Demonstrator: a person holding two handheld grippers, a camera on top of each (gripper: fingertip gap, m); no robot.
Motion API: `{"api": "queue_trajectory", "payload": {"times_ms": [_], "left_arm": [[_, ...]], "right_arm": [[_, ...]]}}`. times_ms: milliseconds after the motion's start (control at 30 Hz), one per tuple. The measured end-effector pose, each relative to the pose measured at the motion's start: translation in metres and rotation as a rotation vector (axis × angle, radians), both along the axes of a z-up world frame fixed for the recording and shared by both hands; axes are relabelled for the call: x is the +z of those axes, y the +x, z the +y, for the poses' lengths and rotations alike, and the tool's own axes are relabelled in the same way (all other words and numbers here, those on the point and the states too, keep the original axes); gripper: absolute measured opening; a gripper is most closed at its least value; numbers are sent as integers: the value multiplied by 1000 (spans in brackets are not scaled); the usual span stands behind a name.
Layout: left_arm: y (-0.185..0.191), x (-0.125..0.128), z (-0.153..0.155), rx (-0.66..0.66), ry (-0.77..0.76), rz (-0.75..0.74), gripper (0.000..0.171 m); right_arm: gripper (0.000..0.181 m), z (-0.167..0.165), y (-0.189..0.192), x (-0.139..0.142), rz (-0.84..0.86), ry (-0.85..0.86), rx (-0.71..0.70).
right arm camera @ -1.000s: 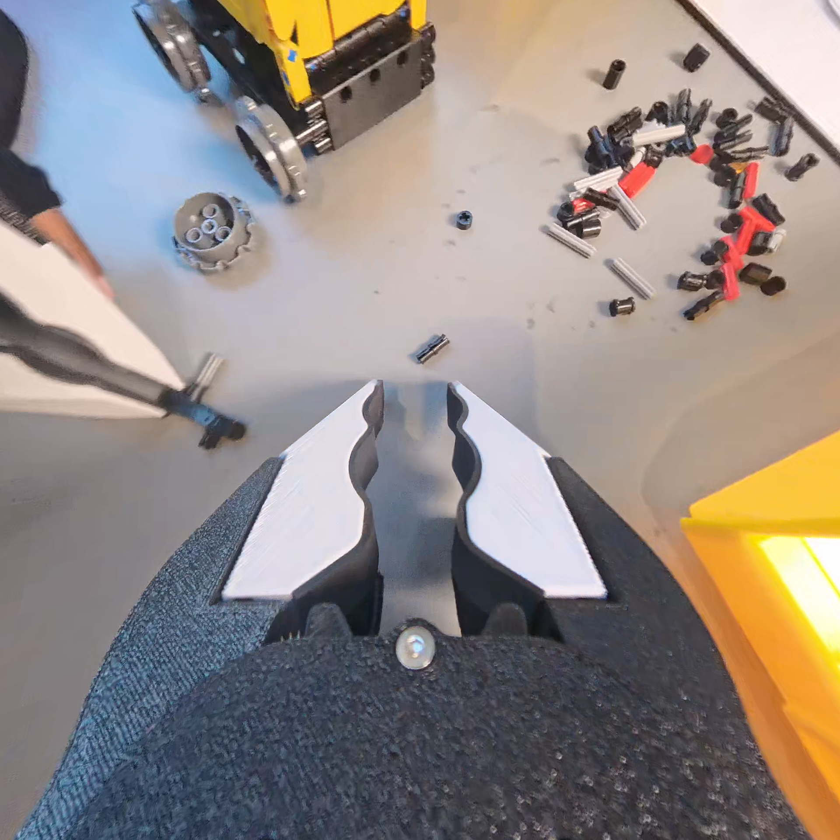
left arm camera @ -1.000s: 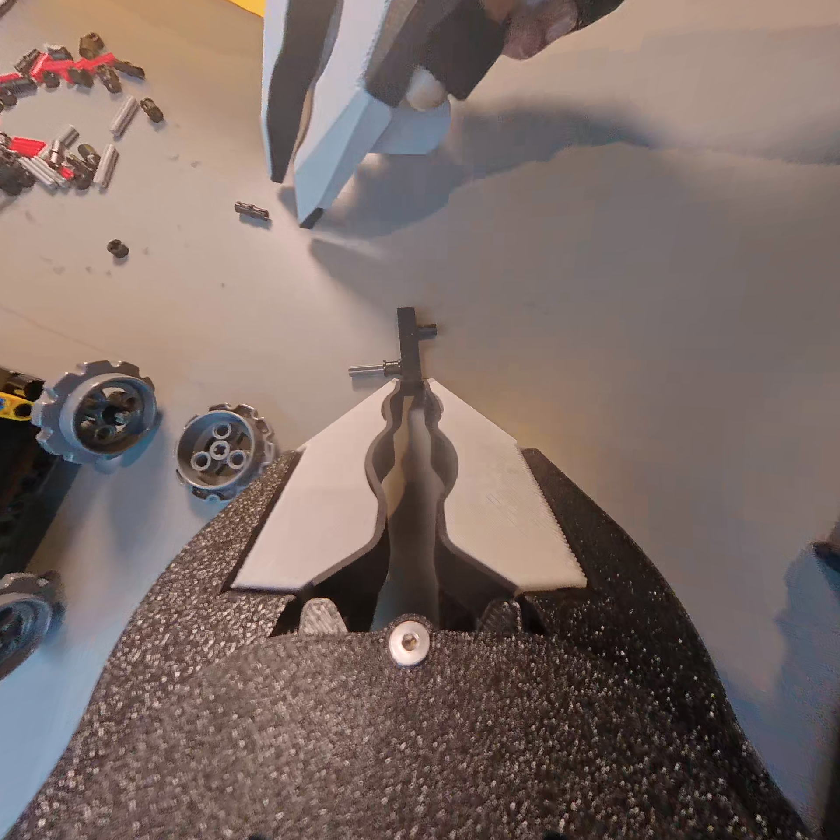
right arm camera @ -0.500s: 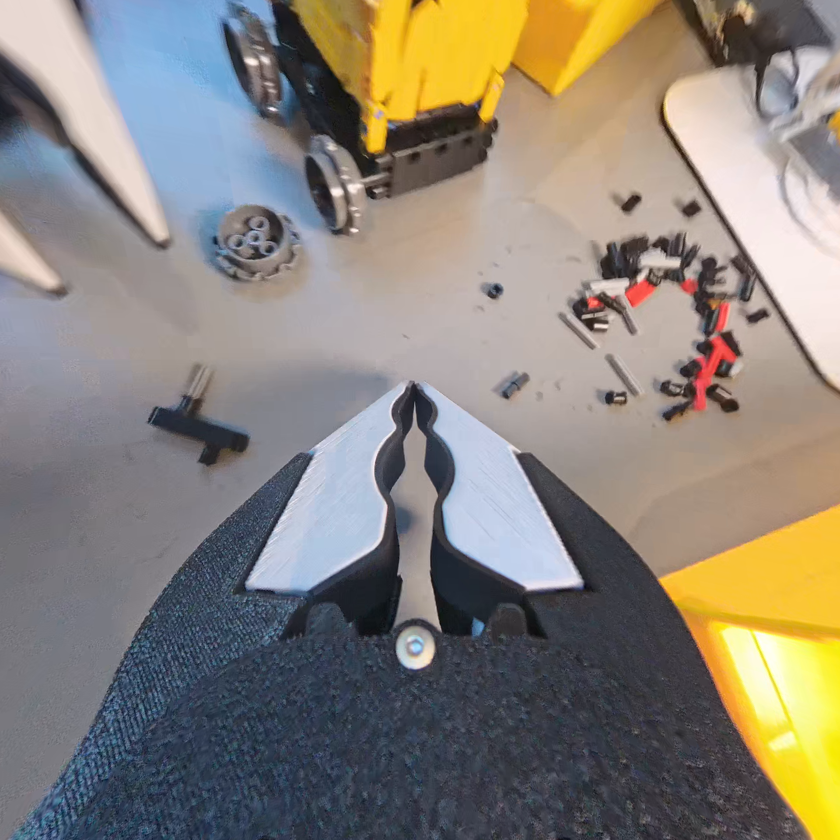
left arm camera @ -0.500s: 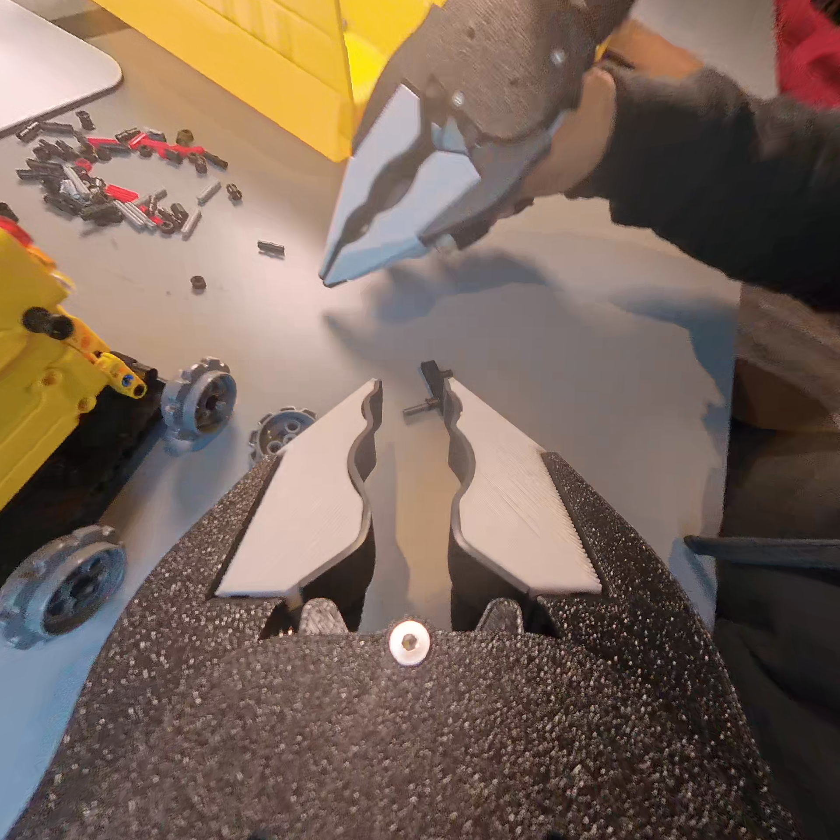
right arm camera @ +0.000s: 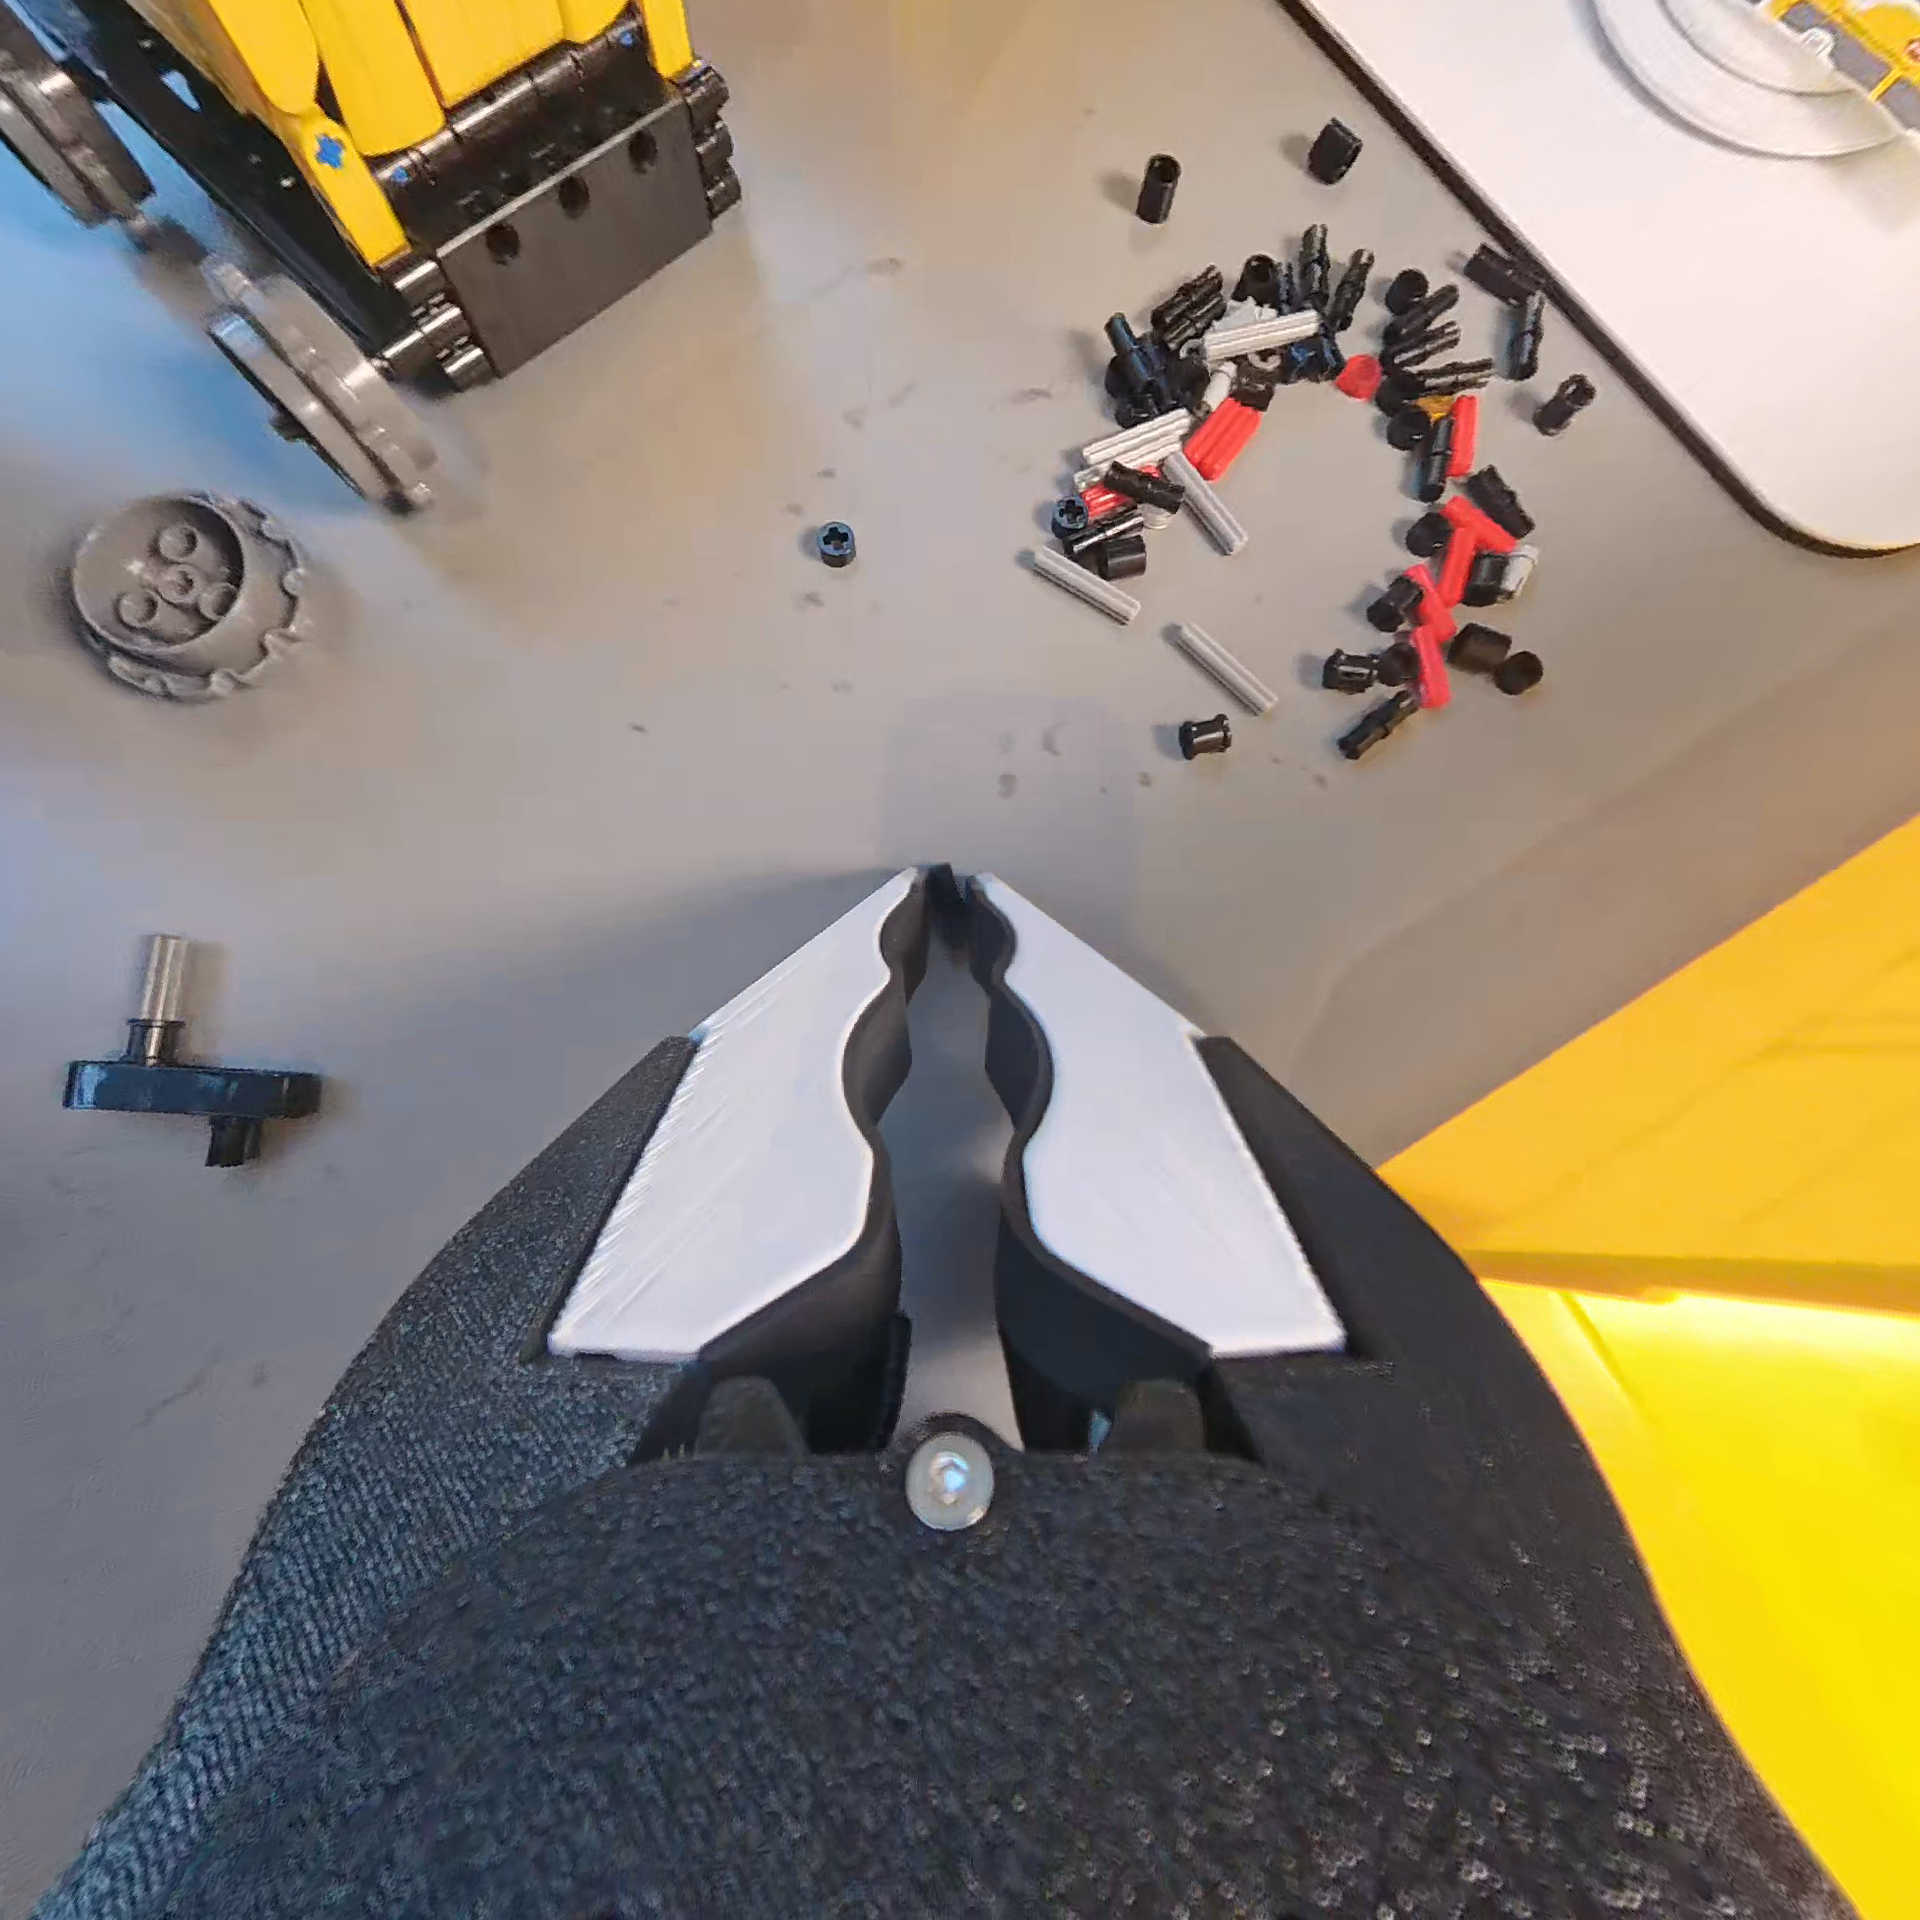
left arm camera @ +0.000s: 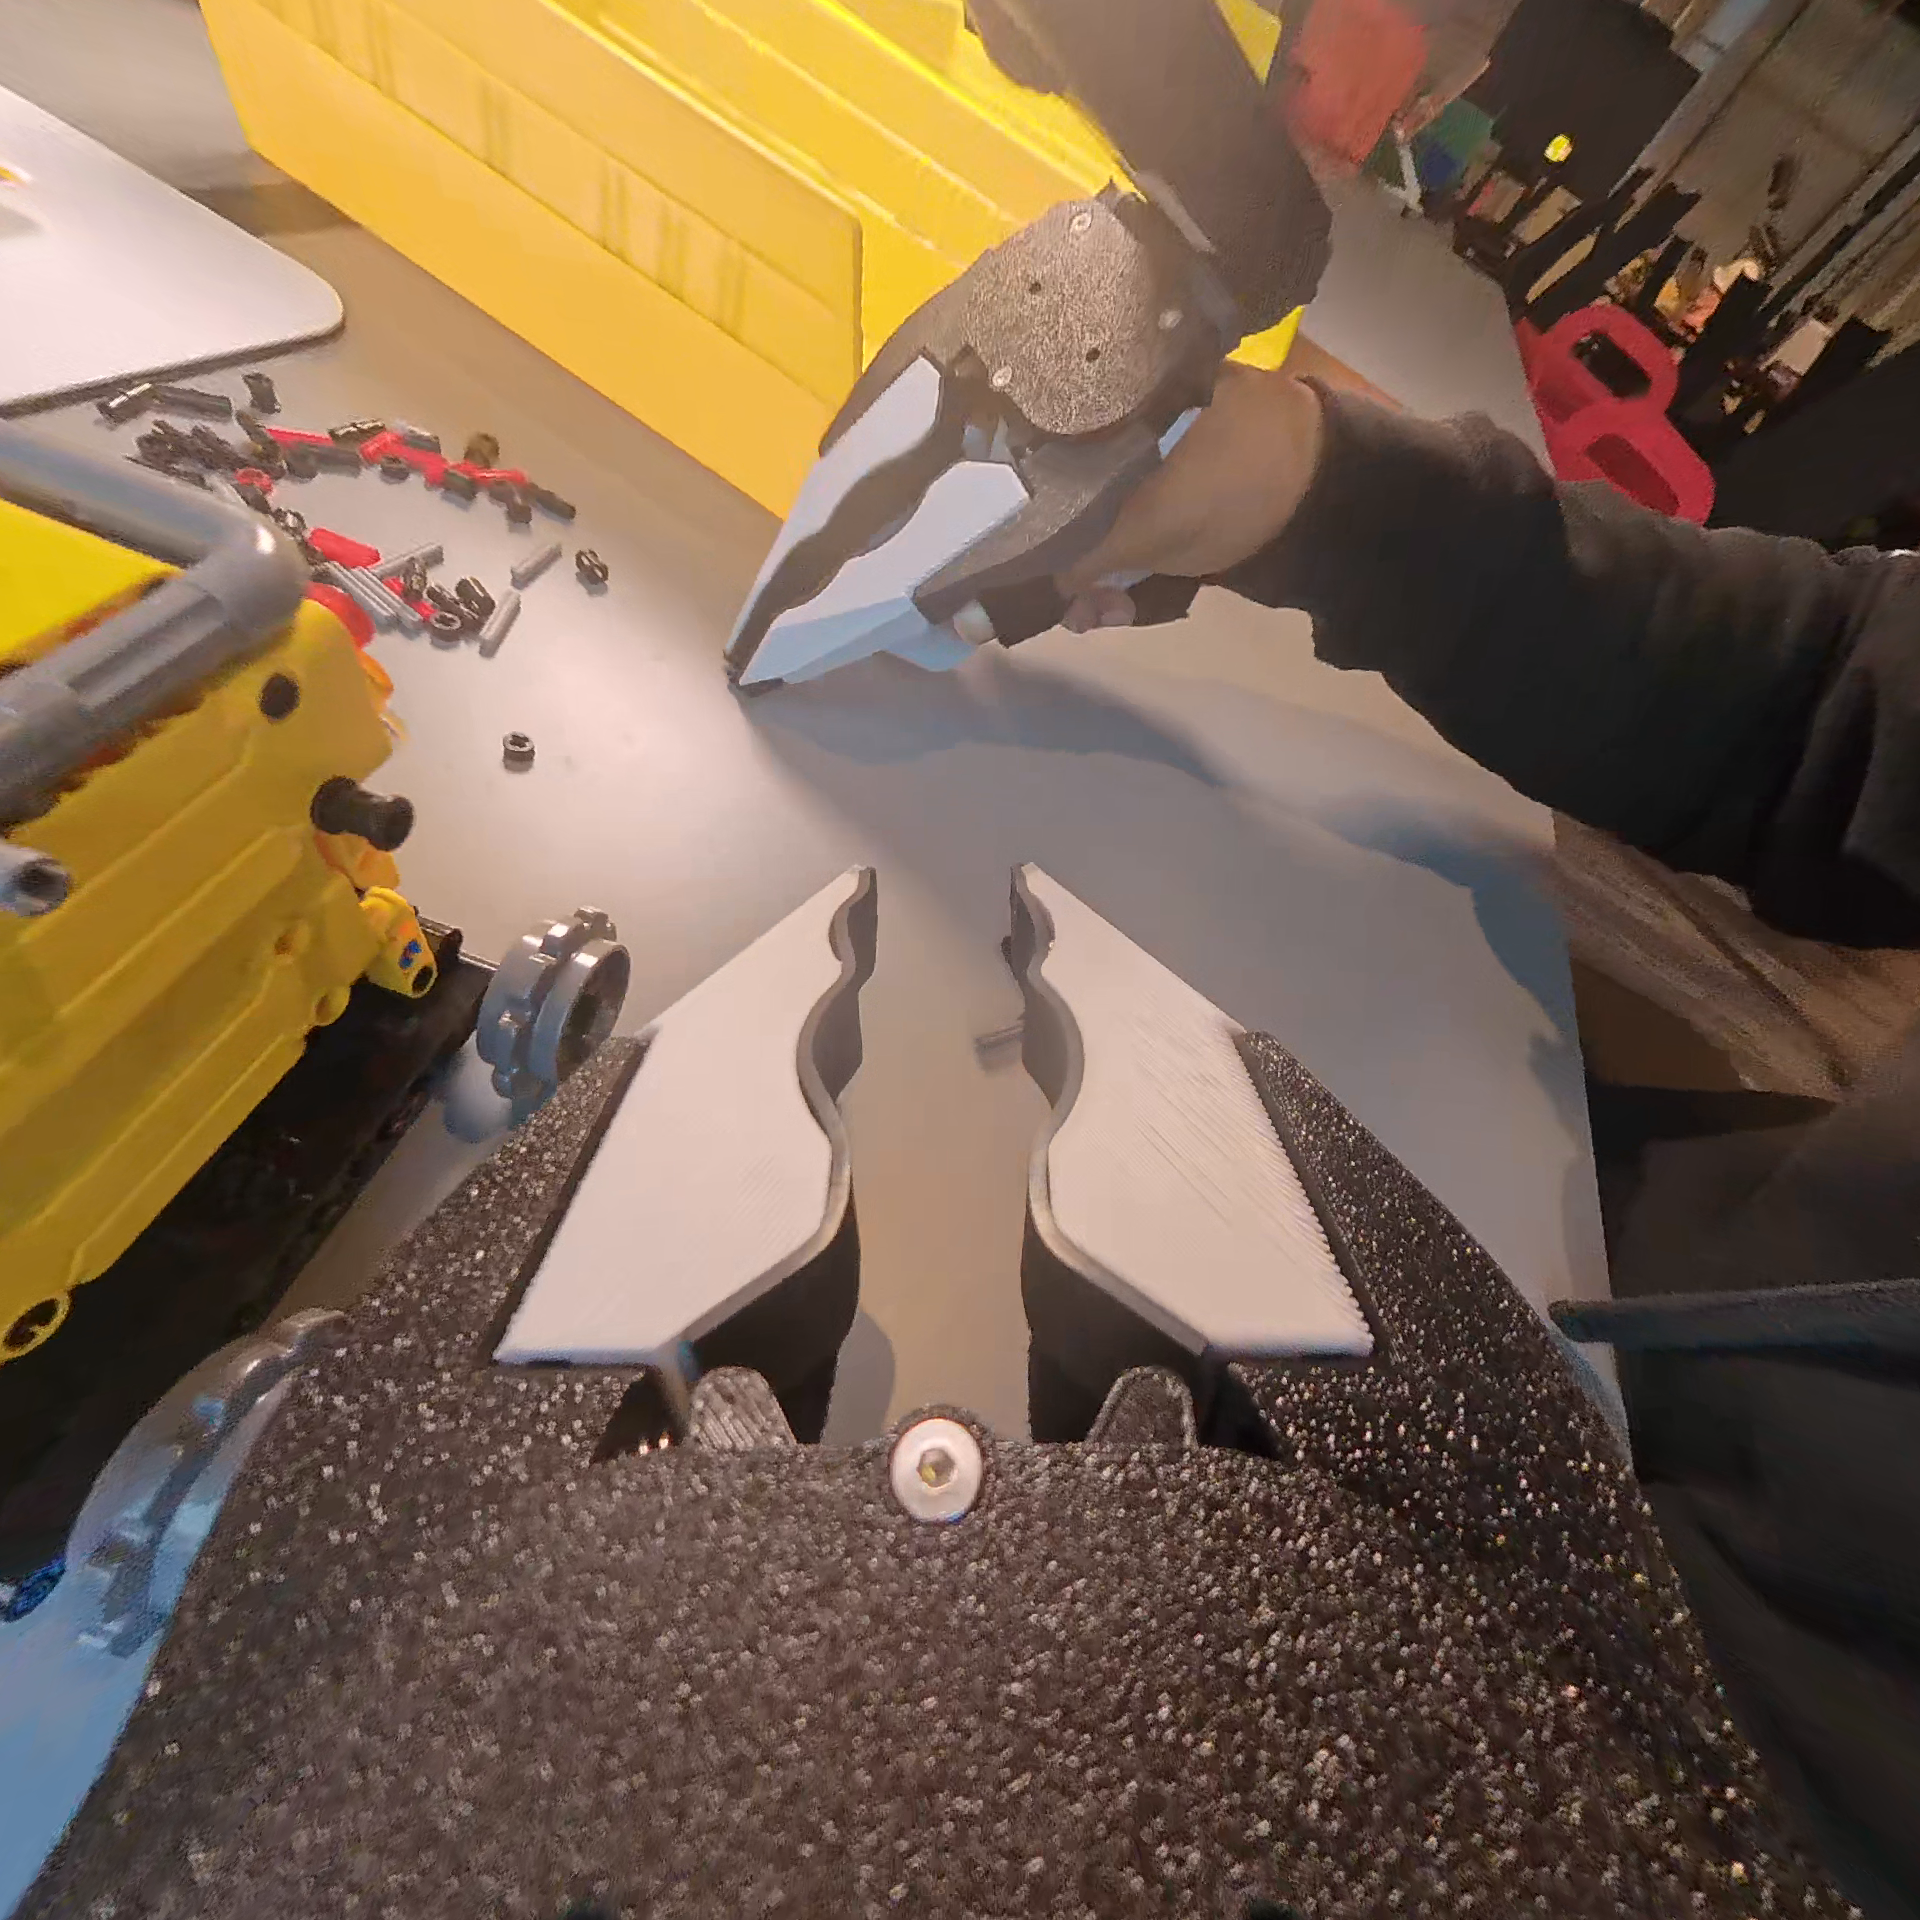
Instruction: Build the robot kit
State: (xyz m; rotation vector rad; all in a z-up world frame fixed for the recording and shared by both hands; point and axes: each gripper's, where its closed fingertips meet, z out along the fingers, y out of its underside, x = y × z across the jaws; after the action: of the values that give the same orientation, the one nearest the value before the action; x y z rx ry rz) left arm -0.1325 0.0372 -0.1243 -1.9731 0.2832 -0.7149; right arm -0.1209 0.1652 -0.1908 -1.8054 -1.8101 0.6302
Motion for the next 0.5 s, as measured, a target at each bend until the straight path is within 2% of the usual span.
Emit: {"api": "queue_trajectory", "payload": {"times_ms": [167, 233, 300, 400, 500], "left_arm": [[0, 1, -1, -9, 1, -22, 24], [2, 3, -2, -16, 19, -18, 24], [5, 11, -3, -29, 56, -44, 24], [12, 27, -6, -64, 74, -197, 23], [17, 45, -10, -115, 63, -436, 25]], "right_arm": [[5, -7, 1, 5, 35, 26, 61], [5, -29, -4, 26, 153, 23, 164], [5, -56, -5, 54, 294, 105, 289], [5, -99, -2, 89, 460, 278, 443], [6, -131, 3, 109, 553, 387, 528]]}}
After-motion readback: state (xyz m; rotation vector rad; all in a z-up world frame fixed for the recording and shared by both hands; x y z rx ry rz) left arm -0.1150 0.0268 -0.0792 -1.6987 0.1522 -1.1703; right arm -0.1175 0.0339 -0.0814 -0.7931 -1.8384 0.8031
